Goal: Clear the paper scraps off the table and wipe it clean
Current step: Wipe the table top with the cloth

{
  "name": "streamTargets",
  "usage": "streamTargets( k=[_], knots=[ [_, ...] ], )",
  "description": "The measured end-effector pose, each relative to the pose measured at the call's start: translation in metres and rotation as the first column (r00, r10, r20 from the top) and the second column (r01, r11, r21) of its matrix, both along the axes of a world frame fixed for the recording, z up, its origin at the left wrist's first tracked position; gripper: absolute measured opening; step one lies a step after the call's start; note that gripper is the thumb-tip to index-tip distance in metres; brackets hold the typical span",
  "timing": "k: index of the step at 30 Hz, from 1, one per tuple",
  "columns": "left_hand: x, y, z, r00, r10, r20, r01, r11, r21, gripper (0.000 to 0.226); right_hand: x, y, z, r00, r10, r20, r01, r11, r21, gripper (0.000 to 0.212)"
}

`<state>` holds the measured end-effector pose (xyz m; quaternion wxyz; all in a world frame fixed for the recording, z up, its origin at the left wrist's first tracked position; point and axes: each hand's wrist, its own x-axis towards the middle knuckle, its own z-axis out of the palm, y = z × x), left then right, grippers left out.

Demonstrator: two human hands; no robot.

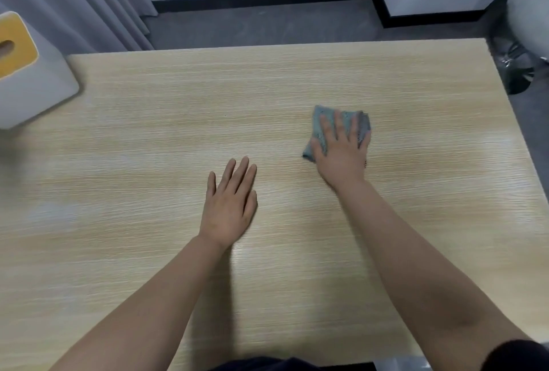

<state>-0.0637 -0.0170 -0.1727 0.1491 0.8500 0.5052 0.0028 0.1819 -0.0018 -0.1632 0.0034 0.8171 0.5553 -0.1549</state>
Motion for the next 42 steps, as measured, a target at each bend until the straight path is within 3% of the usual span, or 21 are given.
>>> streamTargets(
  k=[5,9,14,19,22,26,32,37,42],
  knots=[
    [0.001,0.001,0.001,1.0,0.016,0.018,-0.015,1.0,-0.01,0.056,-0.069,-0.03,-0.002,0.919,0.395,-0.004,-0.395,0.918,0.039,0.058],
    [0.001,0.001,0.003,1.0,0.013,0.016,-0.013,1.0,-0.016,0.058,-0.052,-0.025,-0.007,0.895,0.446,0.005,-0.446,0.894,0.046,0.055],
    [0.002,0.005,0.008,0.999,0.024,0.034,-0.023,0.999,-0.026,0.059,0.003,0.011,-0.005,0.987,0.158,-0.001,-0.158,0.986,0.055,0.057],
    [0.007,0.027,0.013,0.997,0.059,0.056,-0.058,0.998,-0.015,0.061,0.027,0.031,-0.006,0.996,-0.087,0.004,0.087,0.996,0.031,0.057],
    [0.014,0.048,0.015,0.997,0.07,0.03,-0.069,0.997,-0.027,0.063,-0.005,0.029,-0.003,0.998,-0.061,0.005,0.061,0.997,0.037,0.056],
    [0.024,0.071,0.015,0.997,0.073,-0.013,-0.074,0.997,-0.034,0.059,-0.057,0.021,-0.002,0.987,0.159,0.01,-0.159,0.986,0.048,0.057],
    [0.036,0.104,0.018,0.997,0.077,-0.024,-0.078,0.997,-0.014,0.056,-0.027,0.031,-0.006,0.954,0.3,0.003,-0.3,0.953,0.045,0.057],
    [0.044,0.13,0.016,0.996,0.052,-0.078,-0.05,0.999,0.018,0.055,0.015,0.059,-0.007,0.999,0.047,-0.016,-0.045,0.995,0.085,0.056],
    [0.052,0.142,0.009,0.99,0.113,-0.079,-0.114,0.993,-0.012,0.056,0.016,0.075,-0.01,0.986,-0.164,0.002,0.163,0.984,0.065,0.056]
  ],
)
